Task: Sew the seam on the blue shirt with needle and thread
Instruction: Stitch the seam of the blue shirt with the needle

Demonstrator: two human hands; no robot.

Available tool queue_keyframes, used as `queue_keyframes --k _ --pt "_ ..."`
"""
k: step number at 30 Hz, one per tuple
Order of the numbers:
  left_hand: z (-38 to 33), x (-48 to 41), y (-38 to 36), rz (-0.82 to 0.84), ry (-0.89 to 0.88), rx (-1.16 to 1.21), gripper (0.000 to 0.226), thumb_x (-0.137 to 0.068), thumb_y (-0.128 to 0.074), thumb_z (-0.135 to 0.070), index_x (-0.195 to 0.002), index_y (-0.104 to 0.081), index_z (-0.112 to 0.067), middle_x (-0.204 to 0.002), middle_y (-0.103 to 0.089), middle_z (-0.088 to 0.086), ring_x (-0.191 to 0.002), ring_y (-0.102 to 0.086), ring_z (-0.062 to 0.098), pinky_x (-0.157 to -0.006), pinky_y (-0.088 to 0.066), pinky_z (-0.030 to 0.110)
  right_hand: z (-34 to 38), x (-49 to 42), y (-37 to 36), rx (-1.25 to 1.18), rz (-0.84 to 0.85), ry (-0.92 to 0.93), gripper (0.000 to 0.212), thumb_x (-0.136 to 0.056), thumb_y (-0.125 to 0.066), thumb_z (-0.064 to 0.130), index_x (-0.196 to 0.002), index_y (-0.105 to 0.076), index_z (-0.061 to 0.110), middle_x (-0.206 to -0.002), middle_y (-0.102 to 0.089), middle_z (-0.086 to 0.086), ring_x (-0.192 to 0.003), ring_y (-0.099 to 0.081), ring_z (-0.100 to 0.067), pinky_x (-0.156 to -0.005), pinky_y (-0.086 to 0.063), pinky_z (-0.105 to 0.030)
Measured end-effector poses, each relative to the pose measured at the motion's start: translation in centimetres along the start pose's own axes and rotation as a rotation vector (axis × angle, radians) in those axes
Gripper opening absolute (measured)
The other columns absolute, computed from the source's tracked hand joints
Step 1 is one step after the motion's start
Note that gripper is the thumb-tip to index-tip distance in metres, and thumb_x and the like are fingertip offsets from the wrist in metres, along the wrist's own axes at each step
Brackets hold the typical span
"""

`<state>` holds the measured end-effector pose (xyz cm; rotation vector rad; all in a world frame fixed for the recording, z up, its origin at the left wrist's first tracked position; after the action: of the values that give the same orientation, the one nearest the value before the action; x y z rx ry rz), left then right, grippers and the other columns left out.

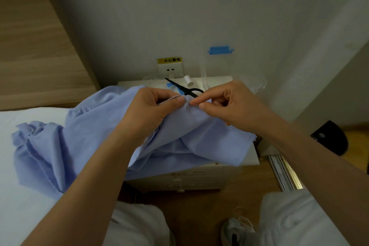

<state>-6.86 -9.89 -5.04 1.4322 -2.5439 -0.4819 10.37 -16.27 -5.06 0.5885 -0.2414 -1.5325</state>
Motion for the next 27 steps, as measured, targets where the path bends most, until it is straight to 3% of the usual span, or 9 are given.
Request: queue_keyframes --k 3,8,15,20,27 --pt "0.1 -0.1 0.0 -0.002 -0.016 -0.051 0.013 -0.09 -0.063 -0.023 -0.085 -0.075 -0.024 -0.077 -0.073 -0.005 -0.076 -0.067 0.005 -0.067 -0.053 0.015 0.0 0.1 0.1 0.035 0.006 -0.016 0.02 -0.091 -0.061 0.006 -0.102 -0.075 0.016 -0.039 -0.038 0.003 -0.037 -0.035 -0.008 -0.048 -0.037 -0.013" --pt "-0.2 -0.1 0.0 -0.016 -0.084 -0.158 0.013 -0.09 -0.063 -0.023 -0.082 -0.071 -0.03 -0.077 -0.071 -0.012 -0.076 -0.064 -0.002 -0.066 -0.049 0.008 -0.2 0.0 -0.5 0.048 0.098 -0.14 0.045 -0.093 -0.054 0.006 -0.134 -0.053 0.022 -0.037 -0.044 0.007 -0.035 -0.041 -0.006 -0.045 -0.038 -0.014" --pt "-0.2 0.0 0.1 -0.053 -0.156 -0.246 0.012 -0.088 -0.067 -0.023 -0.081 -0.07 -0.033 -0.079 -0.07 -0.014 -0.077 -0.064 -0.003 -0.067 -0.047 0.007 -0.1 0.0 -0.8 0.007 0.083 -0.177 0.015 -0.092 -0.055 0.003 -0.099 -0.064 0.013 -0.035 -0.043 0.005 -0.033 -0.04 -0.005 -0.042 -0.036 -0.013" --pt "0.0 -0.1 0.1 -0.111 -0.131 -0.241 0.005 -0.085 -0.07 -0.026 -0.08 -0.071 -0.026 -0.075 -0.07 -0.011 -0.072 -0.064 -0.001 -0.062 -0.048 0.008 -0.1 -0.1 -0.9 0.0 0.048 -0.162 0.009 -0.091 -0.058 0.008 -0.093 -0.064 0.014 -0.038 -0.044 0.003 -0.034 -0.04 -0.007 -0.047 -0.044 -0.025" --pt "0.1 -0.2 0.5 -0.095 -0.066 -0.197 0.01 -0.087 -0.067 -0.027 -0.078 -0.071 -0.027 -0.07 -0.07 -0.009 -0.069 -0.065 0.003 -0.06 -0.05 0.01 -0.1 -0.1 -0.8 -0.068 0.028 -0.152 0.006 -0.093 -0.06 0.012 -0.091 -0.064 0.016 -0.038 -0.044 0.004 -0.035 -0.041 -0.004 -0.046 -0.04 -0.015"
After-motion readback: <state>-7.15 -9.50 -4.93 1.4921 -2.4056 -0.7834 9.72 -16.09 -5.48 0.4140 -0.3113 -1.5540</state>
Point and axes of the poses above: each hand's wrist, its own x-axis away from the middle knuckle, its own y-axis out of the back of the hand, z = x × y, the point moved 3 cm from there along -x, towards the middle knuckle
